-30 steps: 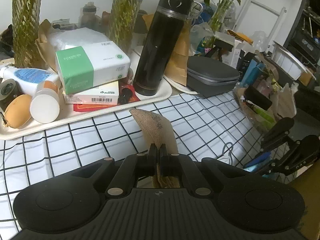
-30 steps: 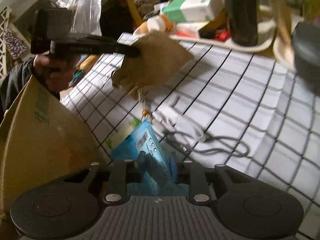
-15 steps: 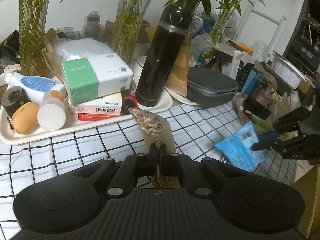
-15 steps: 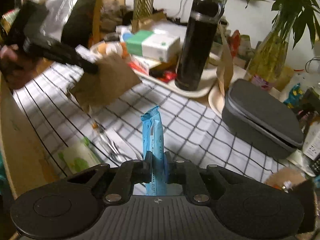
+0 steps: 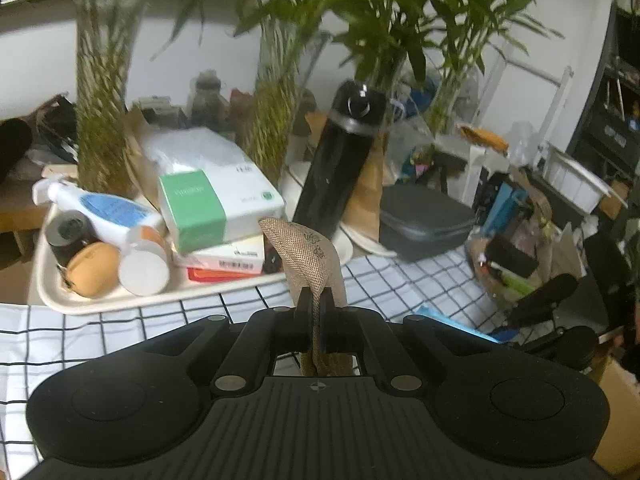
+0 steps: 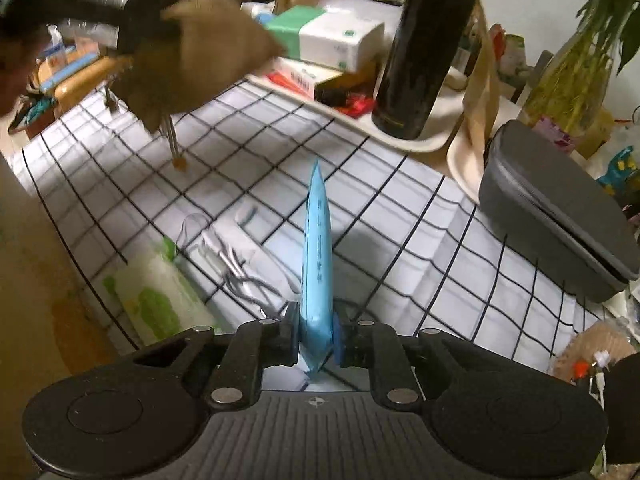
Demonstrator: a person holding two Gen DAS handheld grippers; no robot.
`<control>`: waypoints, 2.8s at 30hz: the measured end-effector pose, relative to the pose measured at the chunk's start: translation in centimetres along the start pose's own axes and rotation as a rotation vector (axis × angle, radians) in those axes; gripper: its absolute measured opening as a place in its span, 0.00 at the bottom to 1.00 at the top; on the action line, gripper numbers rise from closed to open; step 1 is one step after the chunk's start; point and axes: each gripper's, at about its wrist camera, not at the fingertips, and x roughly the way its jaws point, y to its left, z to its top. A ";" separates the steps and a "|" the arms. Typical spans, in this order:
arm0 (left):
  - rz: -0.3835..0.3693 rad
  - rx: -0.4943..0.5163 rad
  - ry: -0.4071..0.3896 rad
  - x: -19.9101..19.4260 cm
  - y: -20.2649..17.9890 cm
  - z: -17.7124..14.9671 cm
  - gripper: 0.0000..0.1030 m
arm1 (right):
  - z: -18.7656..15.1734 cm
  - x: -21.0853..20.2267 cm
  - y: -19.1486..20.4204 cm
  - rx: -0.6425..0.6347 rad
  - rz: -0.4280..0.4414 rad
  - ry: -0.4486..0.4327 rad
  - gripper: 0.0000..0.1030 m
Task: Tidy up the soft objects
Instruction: 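Carry the pouch and blue packet over the box and open both grippers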
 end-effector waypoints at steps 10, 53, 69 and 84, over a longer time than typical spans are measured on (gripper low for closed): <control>0.037 0.000 -0.067 -4.1 -1.2 0.3 0.03 | 0.0 -4.7 -0.5 0.072 -0.062 -0.129 0.15; 0.047 0.089 0.002 -18.3 -13.4 -2.4 0.03 | -7.2 -21.5 9.4 0.274 0.032 -0.524 0.16; 0.083 -0.026 0.128 -18.8 -12.2 -5.1 0.48 | -9.3 -22.9 10.7 0.306 0.092 -0.553 0.16; 0.098 -0.056 0.095 -20.6 -11.2 -5.6 0.48 | -8.5 -21.6 11.6 0.277 0.245 -0.448 0.62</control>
